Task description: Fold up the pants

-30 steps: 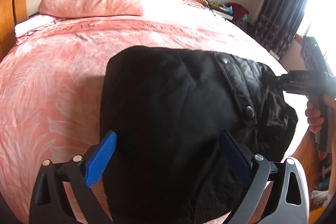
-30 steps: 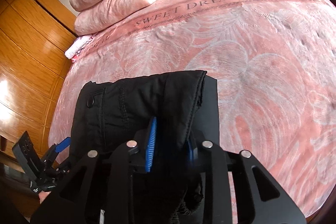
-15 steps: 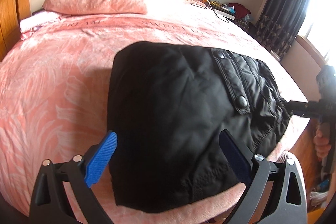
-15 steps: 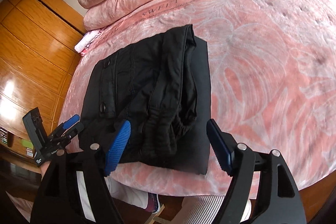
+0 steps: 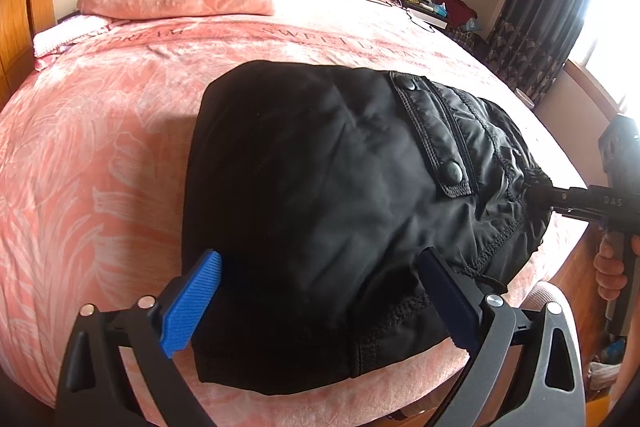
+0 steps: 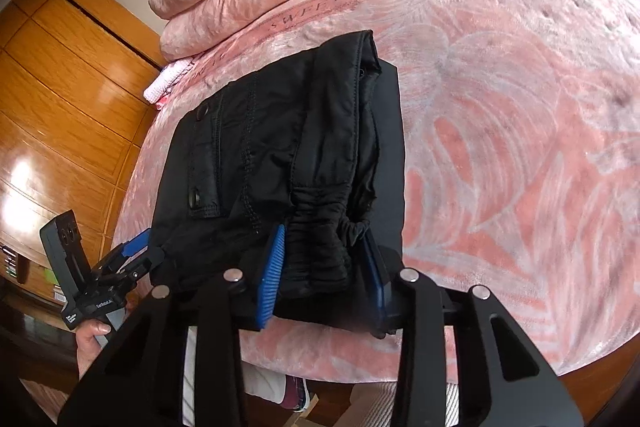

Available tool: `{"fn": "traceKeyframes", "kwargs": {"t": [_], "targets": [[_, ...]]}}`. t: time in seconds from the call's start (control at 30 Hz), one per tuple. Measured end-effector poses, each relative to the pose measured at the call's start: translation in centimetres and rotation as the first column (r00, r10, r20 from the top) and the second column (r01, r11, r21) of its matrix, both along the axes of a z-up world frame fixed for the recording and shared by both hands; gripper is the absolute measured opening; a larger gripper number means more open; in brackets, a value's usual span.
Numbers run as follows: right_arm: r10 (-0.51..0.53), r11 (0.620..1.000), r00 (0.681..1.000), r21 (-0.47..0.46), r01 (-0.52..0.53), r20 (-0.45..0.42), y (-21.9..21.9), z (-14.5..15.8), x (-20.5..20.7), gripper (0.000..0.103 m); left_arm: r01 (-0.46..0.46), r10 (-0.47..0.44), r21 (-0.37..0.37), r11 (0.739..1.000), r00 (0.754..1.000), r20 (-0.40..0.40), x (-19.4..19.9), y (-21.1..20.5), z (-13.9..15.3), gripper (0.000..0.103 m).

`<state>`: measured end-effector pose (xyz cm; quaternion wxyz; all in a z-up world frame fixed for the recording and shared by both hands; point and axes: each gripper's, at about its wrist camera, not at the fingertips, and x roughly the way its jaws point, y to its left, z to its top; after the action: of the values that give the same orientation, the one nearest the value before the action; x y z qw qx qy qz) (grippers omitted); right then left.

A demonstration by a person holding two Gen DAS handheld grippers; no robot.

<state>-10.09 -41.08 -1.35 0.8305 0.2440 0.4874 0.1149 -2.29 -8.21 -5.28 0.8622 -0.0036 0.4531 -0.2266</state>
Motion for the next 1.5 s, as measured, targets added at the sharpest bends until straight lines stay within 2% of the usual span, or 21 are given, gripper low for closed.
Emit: {"fn": "traceKeyframes", "kwargs": {"t": [0.23,0.37,0.5,0.6,0.63,0.67,0.7,0.77,0.9,1.13,1.2,1.23,1.3,1.37,1.43,1.5], "targets": [[0.003,1.000,0.999,-0.023,-0.002,0.037,-0.3,2.0,-0.4,0.030,0.009,-0.008,-0.018,1.000,1.000,0.007,0.1,-0.3,0.6,0.099],[-0.023,1.000,1.000,-0.017,0.023,-0.016,-1.2,0.2,-0.2,0.030,0.013,-0.013,-0.001,1.000,1.000,0.016,0.4,-0.6,0.4,0.099],[-0.010,0.996,0.999,-0.083,0.007,-0.041,-0.3,-1.3,0.1,0.032,0.008,-0.008,0.026,1.000,1.000,0.014,0.6,-0.9,0.2,0.099],[0.005,0.992,1.000,-0.124,-0.009,-0.031,0.2,-0.8,-0.1,0.038,0.010,-0.010,0.010,1.000,1.000,0.015,0.6,-0.9,0.7,0.099],[0.006,0.991,1.000,-0.133,-0.010,-0.029,0.3,-0.6,-0.1,0.044,0.011,-0.011,0.007,1.000,1.000,0.017,0.5,-1.0,0.8,0.099],[0.008,0.990,1.000,-0.143,-0.011,-0.020,0.4,-0.1,-0.2,0.054,0.011,-0.011,0.009,1.000,1.000,0.020,0.4,-1.0,1.1,0.099],[0.004,0.988,1.000,-0.152,-0.005,-0.005,0.3,0.3,-0.3,0.056,0.012,-0.012,0.015,1.000,1.000,0.023,0.4,-1.1,1.2,0.099],[-0.007,0.987,1.000,-0.158,0.010,0.017,-0.1,0.9,-0.3,0.057,0.015,-0.016,0.026,1.000,0.999,0.033,0.3,-1.3,1.5,0.099],[-0.039,0.993,0.998,-0.108,0.045,0.055,-1.5,1.9,1.3,0.057,0.021,-0.023,0.033,0.999,0.999,0.046,0.3,-1.3,1.9,0.099],[-0.047,0.994,0.999,-0.095,0.047,0.003,-1.7,-0.1,6.2,0.059,0.015,-0.016,0.036,0.999,1.000,0.027,0.6,-1.1,1.5,0.099],[-0.040,0.998,0.999,-0.054,0.039,-0.019,-1.4,-1.0,7.0,0.049,0.013,-0.014,0.041,0.999,1.000,0.021,0.6,-1.0,1.4,0.099],[-0.026,0.999,1.000,-0.036,0.025,-0.018,-1.0,-1.1,7.3,0.041,0.010,-0.011,0.043,0.999,1.000,0.020,0.6,-0.8,1.3,0.099],[0.013,0.996,1.000,-0.091,-0.012,0.009,0.6,-0.6,7.3,0.038,-0.001,0.001,0.050,0.999,1.000,0.016,0.8,-0.4,1.1,0.099],[0.038,0.993,0.999,-0.111,-0.035,0.022,1.5,-0.3,7.4,0.028,-0.016,0.015,0.050,0.999,1.000,0.013,1.0,0.0,1.1,0.099],[0.045,0.997,0.999,-0.066,-0.044,0.016,1.6,-0.5,7.7,0.026,-0.030,0.029,0.047,0.998,0.999,0.015,1.1,0.5,1.1,0.099],[0.038,0.996,0.999,-0.078,-0.039,-0.005,1.6,-1.1,8.1,0.025,-0.049,0.048,0.051,0.997,0.999,0.012,1.3,1.0,0.9,0.099]]}}
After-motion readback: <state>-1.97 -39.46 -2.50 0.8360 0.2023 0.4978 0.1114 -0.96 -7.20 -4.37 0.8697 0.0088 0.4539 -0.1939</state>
